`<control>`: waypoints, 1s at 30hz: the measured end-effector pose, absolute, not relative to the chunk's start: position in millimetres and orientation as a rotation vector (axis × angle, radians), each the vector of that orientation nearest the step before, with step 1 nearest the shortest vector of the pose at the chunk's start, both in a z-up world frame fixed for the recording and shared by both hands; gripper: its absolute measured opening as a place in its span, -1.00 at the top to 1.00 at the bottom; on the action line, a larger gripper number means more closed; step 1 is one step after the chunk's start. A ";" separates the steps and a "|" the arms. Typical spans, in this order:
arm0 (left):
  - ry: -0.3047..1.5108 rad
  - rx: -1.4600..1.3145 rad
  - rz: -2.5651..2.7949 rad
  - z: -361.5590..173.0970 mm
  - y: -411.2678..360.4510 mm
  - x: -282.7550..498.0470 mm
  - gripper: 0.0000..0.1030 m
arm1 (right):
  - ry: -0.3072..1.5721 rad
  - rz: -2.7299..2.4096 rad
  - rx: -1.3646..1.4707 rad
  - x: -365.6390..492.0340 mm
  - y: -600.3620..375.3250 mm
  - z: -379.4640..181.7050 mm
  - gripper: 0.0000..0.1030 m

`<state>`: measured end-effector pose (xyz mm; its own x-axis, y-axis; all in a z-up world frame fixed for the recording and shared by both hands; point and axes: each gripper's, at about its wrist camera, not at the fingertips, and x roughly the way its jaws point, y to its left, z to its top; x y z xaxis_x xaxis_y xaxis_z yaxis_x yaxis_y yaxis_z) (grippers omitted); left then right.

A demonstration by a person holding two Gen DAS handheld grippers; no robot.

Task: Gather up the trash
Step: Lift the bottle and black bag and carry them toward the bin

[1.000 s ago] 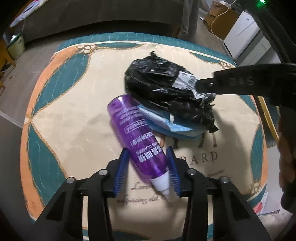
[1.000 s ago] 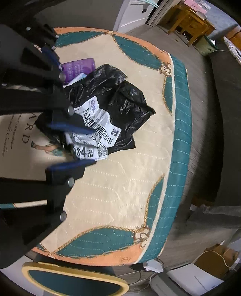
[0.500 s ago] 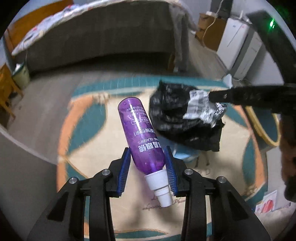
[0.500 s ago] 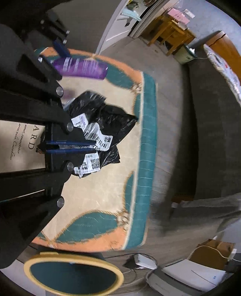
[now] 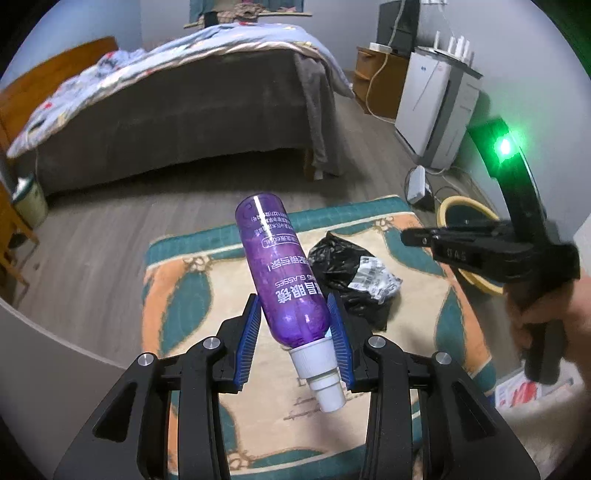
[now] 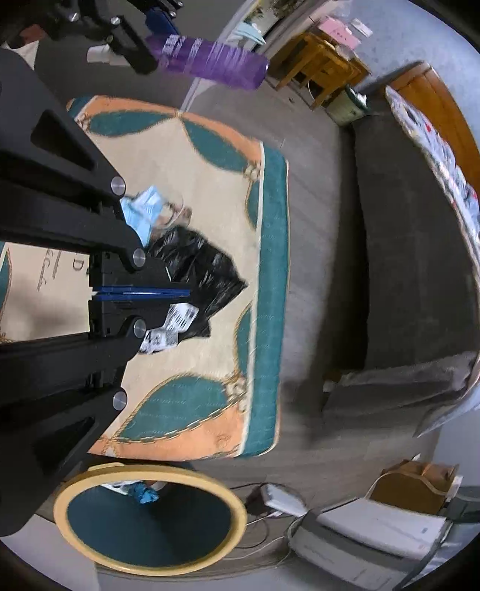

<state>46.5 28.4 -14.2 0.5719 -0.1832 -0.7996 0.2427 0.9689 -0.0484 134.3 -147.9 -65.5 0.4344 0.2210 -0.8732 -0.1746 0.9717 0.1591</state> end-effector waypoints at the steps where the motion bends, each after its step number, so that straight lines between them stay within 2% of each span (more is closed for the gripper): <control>1: 0.938 0.057 -0.250 -18.6 31.3 49.3 0.25 | 1.115 0.248 0.055 134.5 -148.8 -72.9 0.89; 2: 0.947 0.049 -0.246 -23.3 33.3 53.4 0.25 | 1.134 0.241 0.059 137.0 -149.0 -81.4 0.76; 3: 0.951 0.048 -0.241 -25.5 33.2 57.8 0.25 | 1.145 0.230 0.057 138.7 -148.2 -87.7 0.32; 4: 0.956 0.045 -0.239 -27.9 35.3 60.4 0.25 | 1.158 0.215 0.048 141.5 -147.3 -95.0 -0.05; 12: 0.965 0.055 -0.228 -36.2 47.1 78.4 0.25 | 1.267 0.156 -0.008 164.6 -139.7 -149.5 -0.12; 14: 0.973 0.050 -0.233 -38.1 50.5 83.8 0.25 | 1.294 0.154 -0.004 169.3 -140.1 -160.0 -0.12; 15: 0.975 0.046 -0.235 -38.1 51.7 85.7 0.25 | 1.313 0.160 0.005 171.1 -140.8 -165.9 -0.04; 16: 0.977 0.042 -0.239 -38.4 53.2 88.0 0.25 | 1.330 0.179 0.026 172.2 -141.3 -170.4 0.41; 18: 0.979 0.036 -0.245 -37.6 55.3 91.7 0.25 | 1.341 0.192 0.051 173.5 -141.3 -171.4 0.71; 19: 0.979 0.032 -0.249 -37.4 55.4 92.3 0.25 | 1.334 0.200 0.054 173.5 -141.0 -168.0 0.79; 22: 0.974 0.016 -0.261 -35.3 55.1 92.8 0.25 | 1.285 0.214 0.035 170.5 -141.5 -149.3 0.87; 30: 0.942 0.019 -0.270 -26.1 53.5 95.5 0.25 | 1.117 0.165 0.020 162.6 -166.4 -76.6 0.89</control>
<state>95.5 53.5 -26.1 0.5572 -0.2202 -0.8006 0.2370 0.9663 -0.1008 162.6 -166.4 -76.6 0.4272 0.1420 -0.8930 -0.1220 0.9876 0.0987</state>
